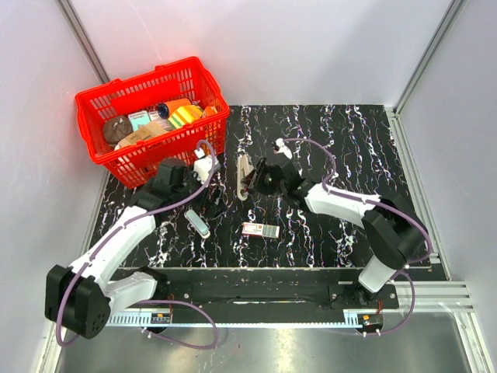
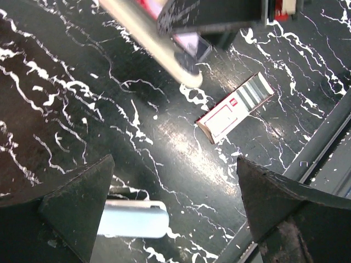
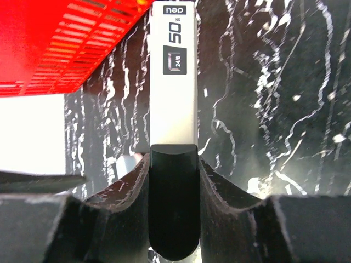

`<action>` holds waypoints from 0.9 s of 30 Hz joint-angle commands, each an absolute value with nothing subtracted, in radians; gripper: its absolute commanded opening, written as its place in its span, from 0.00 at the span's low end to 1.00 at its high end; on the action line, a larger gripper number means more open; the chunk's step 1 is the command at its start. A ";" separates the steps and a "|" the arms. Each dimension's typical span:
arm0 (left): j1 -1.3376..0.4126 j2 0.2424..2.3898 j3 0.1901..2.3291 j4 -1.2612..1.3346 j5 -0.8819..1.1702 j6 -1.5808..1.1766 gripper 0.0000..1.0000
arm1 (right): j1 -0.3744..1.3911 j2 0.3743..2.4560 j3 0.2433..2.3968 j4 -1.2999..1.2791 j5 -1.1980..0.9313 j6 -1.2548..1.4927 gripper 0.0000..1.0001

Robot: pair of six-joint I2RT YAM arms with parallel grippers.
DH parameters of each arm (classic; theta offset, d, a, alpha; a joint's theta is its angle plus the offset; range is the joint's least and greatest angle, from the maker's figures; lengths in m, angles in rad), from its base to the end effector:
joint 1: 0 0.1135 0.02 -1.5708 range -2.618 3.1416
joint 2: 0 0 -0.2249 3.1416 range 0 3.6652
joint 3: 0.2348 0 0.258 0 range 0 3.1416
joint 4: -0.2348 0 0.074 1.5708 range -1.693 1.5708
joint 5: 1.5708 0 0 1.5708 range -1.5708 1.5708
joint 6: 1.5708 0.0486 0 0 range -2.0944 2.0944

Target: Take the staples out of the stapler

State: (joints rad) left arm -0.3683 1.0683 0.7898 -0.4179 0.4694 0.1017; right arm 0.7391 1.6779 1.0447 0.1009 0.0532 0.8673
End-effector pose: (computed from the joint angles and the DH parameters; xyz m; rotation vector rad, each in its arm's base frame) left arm 0.2341 -0.1139 0.2241 0.7684 2.1294 -0.6729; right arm 0.2881 0.2591 0.1748 0.1772 2.2294 0.8784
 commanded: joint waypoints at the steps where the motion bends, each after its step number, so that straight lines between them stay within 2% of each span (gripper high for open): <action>1: -0.419 1.132 0.816 -0.305 0.430 0.169 0.99 | 0.779 1.582 0.983 0.321 0.097 1.003 0.00; 7: -0.449 1.262 0.857 -0.288 0.478 0.178 0.96 | 0.787 1.520 0.940 0.342 0.091 1.031 0.00; 21: -0.479 1.322 0.942 -0.298 0.531 0.155 0.88 | 0.828 1.497 0.888 0.429 0.057 1.100 0.00; 24: -0.477 1.338 0.953 -0.305 0.538 0.167 0.81 | 0.838 1.490 0.873 0.449 0.057 1.114 0.00; 27: -0.479 1.353 0.956 -0.313 0.537 0.193 0.68 | 0.842 1.479 0.868 0.456 0.046 1.120 0.00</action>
